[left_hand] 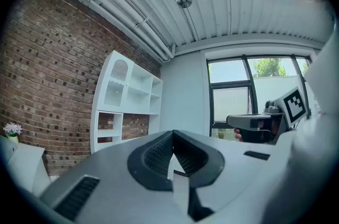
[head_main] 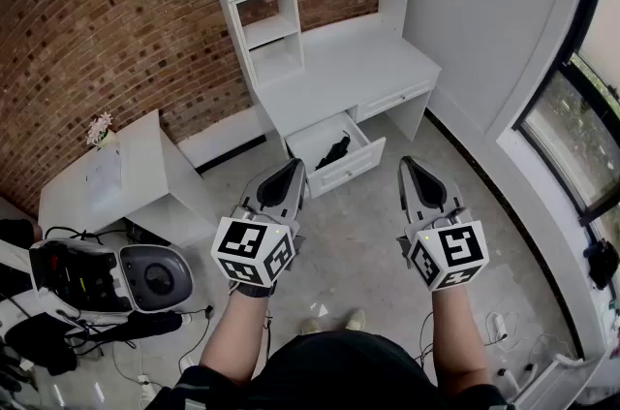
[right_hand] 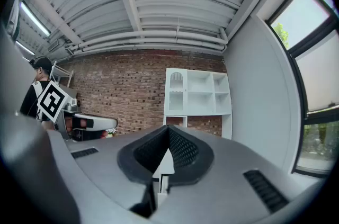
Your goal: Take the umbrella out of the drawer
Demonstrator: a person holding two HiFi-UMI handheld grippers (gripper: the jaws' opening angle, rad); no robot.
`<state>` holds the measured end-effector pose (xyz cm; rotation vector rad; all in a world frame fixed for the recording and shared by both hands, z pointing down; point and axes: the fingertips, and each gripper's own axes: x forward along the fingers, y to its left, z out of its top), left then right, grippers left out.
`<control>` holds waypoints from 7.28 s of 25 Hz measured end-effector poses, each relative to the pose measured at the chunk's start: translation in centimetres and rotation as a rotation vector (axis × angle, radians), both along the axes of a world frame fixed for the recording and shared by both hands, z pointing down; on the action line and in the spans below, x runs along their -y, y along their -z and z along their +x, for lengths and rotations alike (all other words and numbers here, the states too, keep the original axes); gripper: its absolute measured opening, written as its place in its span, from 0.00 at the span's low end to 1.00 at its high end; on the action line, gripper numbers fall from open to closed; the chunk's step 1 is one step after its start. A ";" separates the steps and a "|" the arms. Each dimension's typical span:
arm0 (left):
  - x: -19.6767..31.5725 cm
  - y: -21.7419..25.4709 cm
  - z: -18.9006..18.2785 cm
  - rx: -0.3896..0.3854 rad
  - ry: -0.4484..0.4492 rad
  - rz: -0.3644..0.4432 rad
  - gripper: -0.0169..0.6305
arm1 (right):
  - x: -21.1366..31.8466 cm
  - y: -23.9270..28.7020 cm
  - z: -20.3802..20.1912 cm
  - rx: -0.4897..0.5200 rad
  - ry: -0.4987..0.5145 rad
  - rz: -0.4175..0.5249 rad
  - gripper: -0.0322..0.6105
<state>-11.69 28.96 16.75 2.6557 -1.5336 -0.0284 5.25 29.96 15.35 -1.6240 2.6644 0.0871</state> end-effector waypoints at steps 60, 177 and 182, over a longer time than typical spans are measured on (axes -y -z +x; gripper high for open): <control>29.0 -8.4 2.1 0.049 -0.131 -0.080 0.04 | 27.4 -5.6 -1.3 0.062 -0.035 -0.070 0.05; 49.2 -65.2 9.3 0.594 -0.272 -0.860 0.33 | 55.6 -40.4 4.1 0.125 0.031 -0.555 0.05; 49.7 -60.5 9.9 0.535 -0.269 -0.759 0.33 | 54.7 -38.2 4.6 0.127 0.013 -0.513 0.05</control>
